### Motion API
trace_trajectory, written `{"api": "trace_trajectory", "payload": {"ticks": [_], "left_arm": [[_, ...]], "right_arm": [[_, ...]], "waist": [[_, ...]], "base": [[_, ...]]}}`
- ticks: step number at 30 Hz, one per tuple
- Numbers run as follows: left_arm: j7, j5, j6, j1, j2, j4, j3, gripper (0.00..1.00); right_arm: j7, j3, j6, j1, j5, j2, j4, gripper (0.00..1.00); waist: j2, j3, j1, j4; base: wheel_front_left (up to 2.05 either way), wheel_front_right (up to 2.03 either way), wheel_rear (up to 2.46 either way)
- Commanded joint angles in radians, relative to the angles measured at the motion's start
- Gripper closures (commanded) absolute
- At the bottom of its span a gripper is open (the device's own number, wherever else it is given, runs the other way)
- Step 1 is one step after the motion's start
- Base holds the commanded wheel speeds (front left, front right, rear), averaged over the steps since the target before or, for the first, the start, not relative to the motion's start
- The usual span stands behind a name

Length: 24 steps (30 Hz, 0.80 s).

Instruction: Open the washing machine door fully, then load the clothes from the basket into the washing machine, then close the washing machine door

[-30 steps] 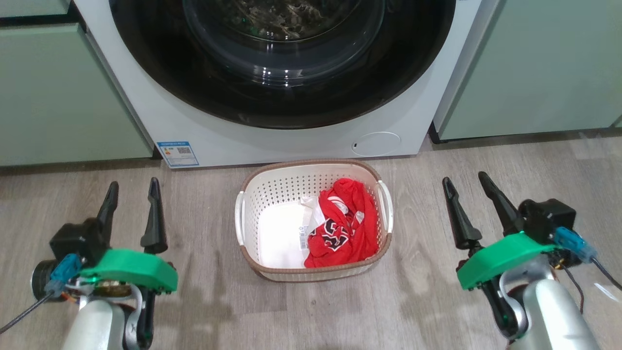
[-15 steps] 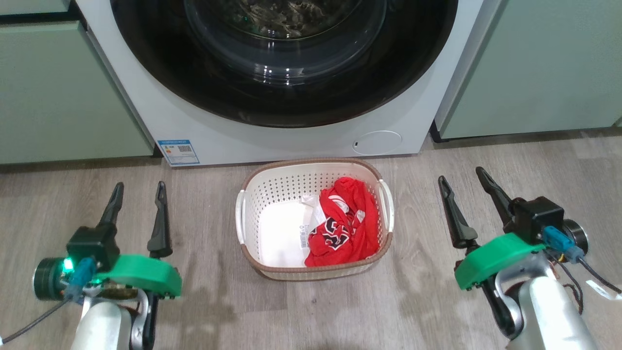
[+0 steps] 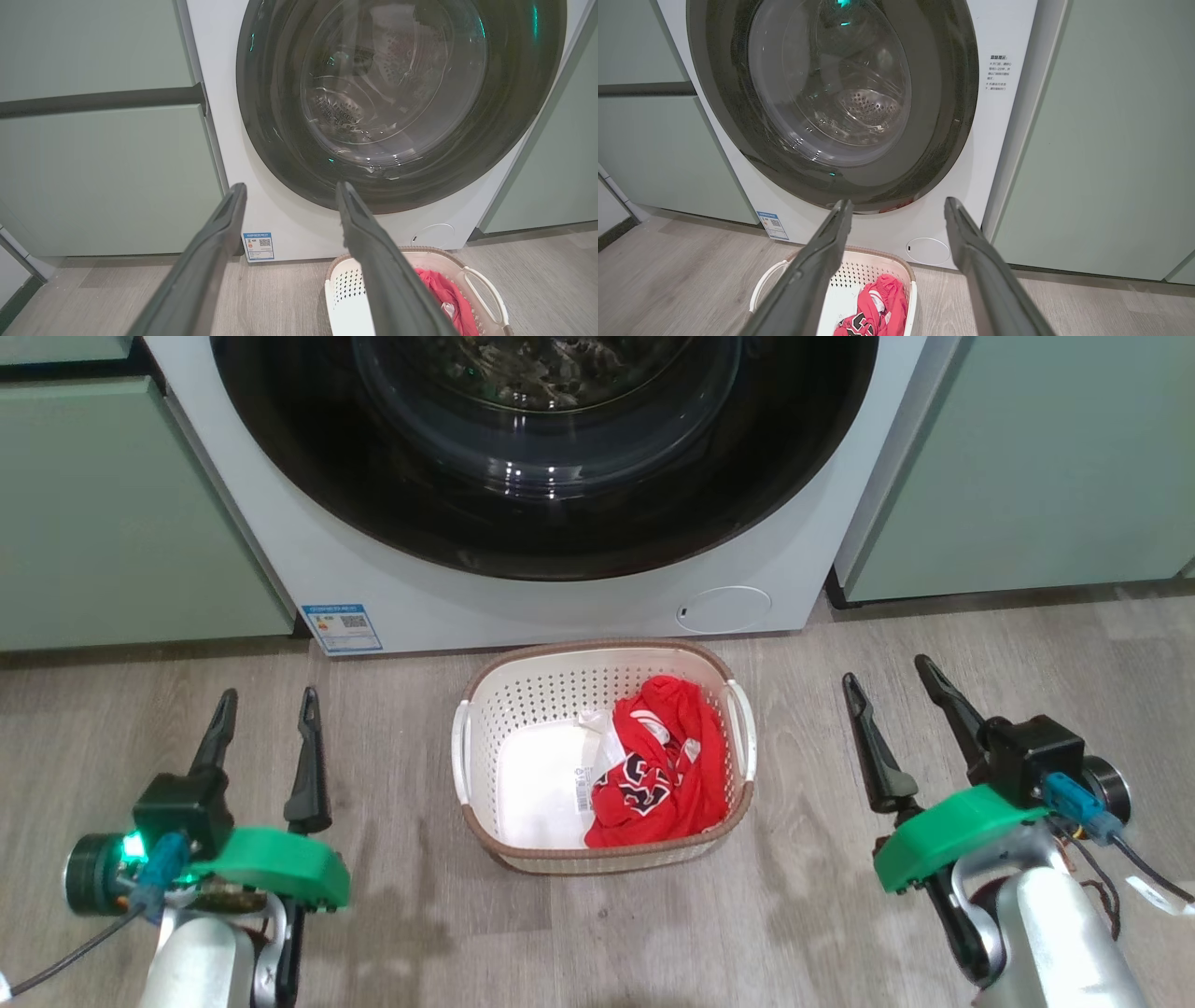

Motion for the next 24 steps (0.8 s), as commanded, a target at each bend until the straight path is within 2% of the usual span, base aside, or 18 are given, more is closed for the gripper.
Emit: {"api": "trace_trajectory", "payload": {"ticks": [1, 18, 24], "left_arm": [[-0.004, -0.008, 0.009, -0.034, 0.02, -0.028, 0.031, 0.0], [-0.007, 0.005, 0.021, -0.039, 0.039, -0.037, 0.015, 0.0], [-0.012, 0.019, 0.027, -0.039, 0.043, -0.053, 0.009, 0.0]], "right_arm": [[-0.009, 0.019, 0.0, -0.041, 0.006, 0.002, -0.031, 0.0], [-0.015, 0.016, 0.0, -0.043, 0.016, 0.002, -0.026, 0.0], [-0.014, 0.007, 0.0, -0.042, 0.017, 0.002, -0.027, 0.0]], "waist": [[0.0, 0.001, 0.0, 0.0], [0.0, 0.002, 0.0, 0.001], [0.0, 0.005, 0.0, 0.0]], "base": [[0.0, 0.0, 0.0], [0.0, 0.0, 0.0], [0.46, 0.52, -0.98]]}}
